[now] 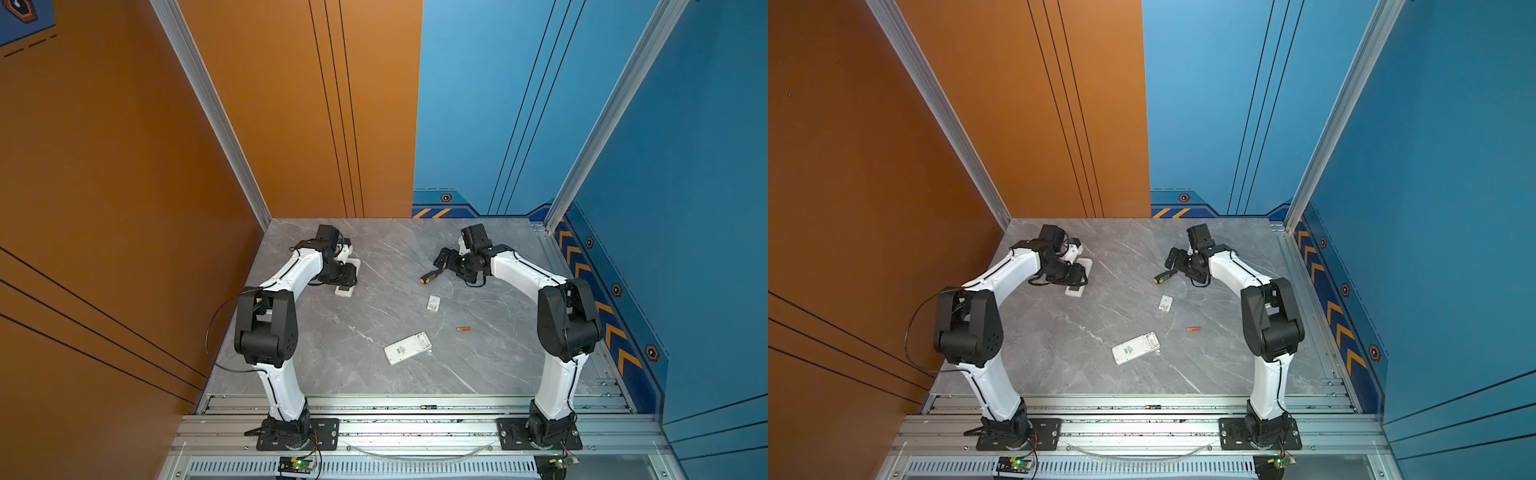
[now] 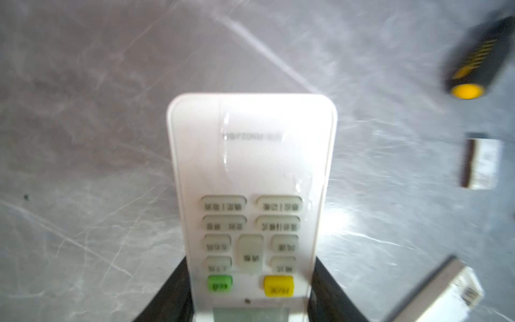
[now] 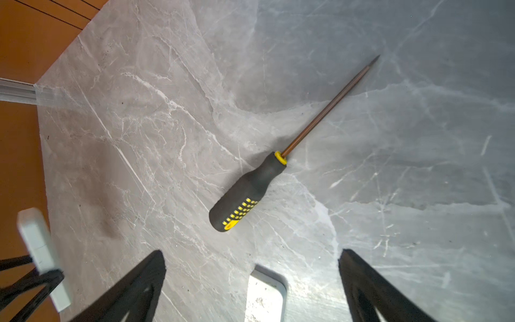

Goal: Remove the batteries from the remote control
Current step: 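Lift the white remote toward the right gripper with the left gripper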

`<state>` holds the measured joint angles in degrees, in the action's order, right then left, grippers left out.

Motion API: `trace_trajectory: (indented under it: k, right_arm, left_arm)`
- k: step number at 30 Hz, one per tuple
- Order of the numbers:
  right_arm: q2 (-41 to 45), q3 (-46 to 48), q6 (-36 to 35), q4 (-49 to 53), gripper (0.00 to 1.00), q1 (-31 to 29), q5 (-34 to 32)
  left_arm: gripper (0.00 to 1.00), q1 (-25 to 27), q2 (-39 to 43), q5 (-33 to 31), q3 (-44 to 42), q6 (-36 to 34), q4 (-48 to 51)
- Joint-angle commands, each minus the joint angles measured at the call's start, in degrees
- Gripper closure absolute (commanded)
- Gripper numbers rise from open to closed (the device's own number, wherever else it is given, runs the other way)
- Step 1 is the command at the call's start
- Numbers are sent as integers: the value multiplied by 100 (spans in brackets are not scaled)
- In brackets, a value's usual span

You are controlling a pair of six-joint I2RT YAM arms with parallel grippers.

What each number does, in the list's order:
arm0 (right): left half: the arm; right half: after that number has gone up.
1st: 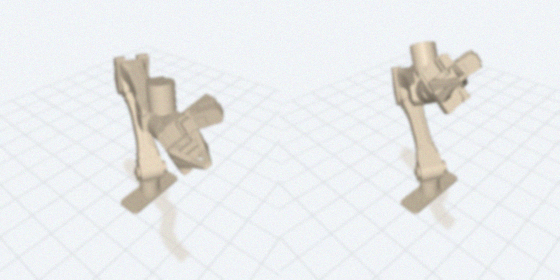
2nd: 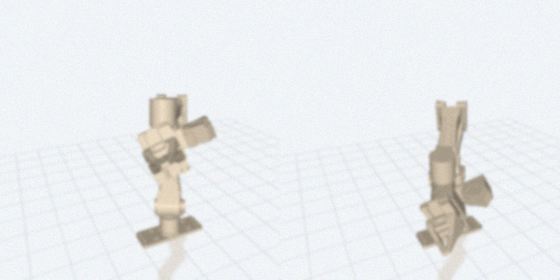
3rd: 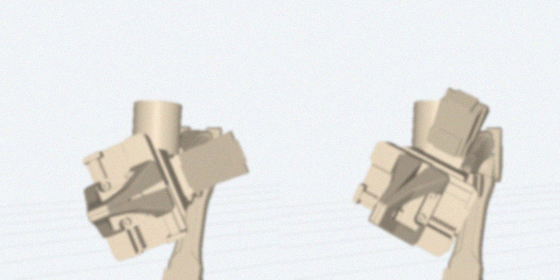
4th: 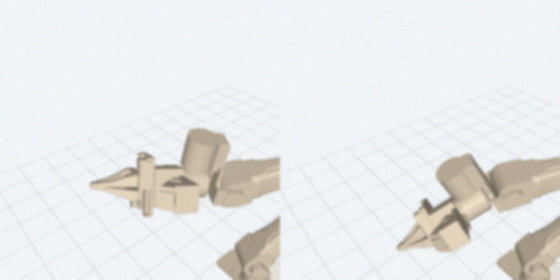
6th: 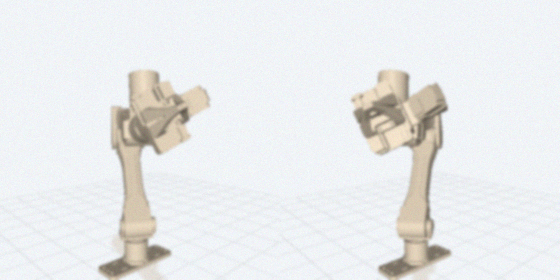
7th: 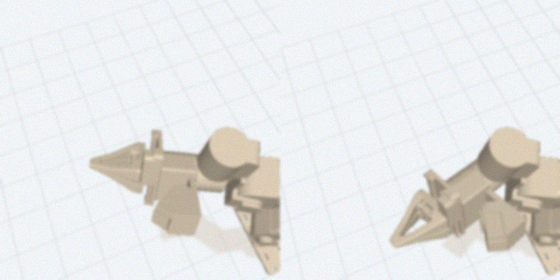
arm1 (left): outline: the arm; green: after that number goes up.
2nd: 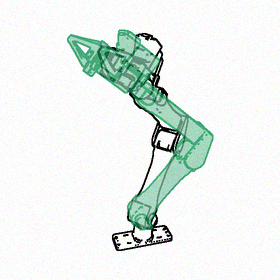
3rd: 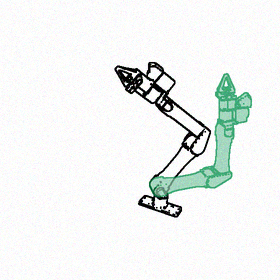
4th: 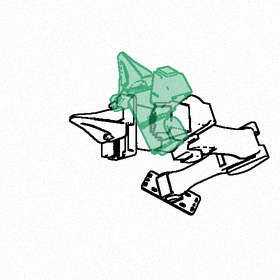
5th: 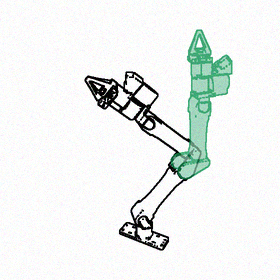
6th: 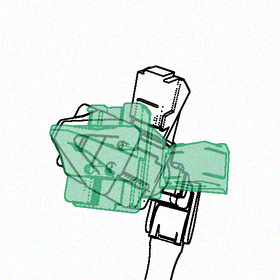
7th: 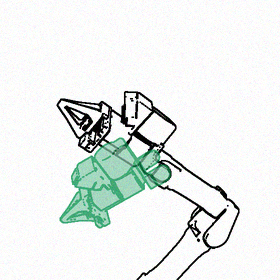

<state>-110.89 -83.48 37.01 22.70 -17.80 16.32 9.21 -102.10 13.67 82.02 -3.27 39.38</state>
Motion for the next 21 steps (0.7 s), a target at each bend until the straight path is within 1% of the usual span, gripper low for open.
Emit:
trace_trajectory:
  k: [1,2,5,9,13,16,18,21]
  right_arm:
    - [319,129,165,-383,0,-27,524]
    - [447,285,197,-678,0,-8,794]
    - [800,696,406,-1470,0,105,1587]
    - [1265,878,616,-2122,1,194,2561]
    - [1584,782,641,-2170,5,174,3086]
    - [1614,738,699,-2308,12,64,3571]
    - [1638,689,459,-2072,14,-55,3643]
    - [1586,711,542,-2200,19,-188,3880]
  left_arm:
    - [76,243,617,724,-174,-218,-509]
    - [76,378,758,819,-218,-226,-597]
    - [77,748,1014,819,-213,-266,-642]
    - [78,1313,1169,257,-239,-514,-648]
    - [79,1585,1224,-233,-272,-517,-735]
    - [79,1689,1242,-306,-276,-517,-816]
    - [79,1770,1237,-391,-252,-573,-811]
    - [78,1894,1234,-434,-248,-633,-817]
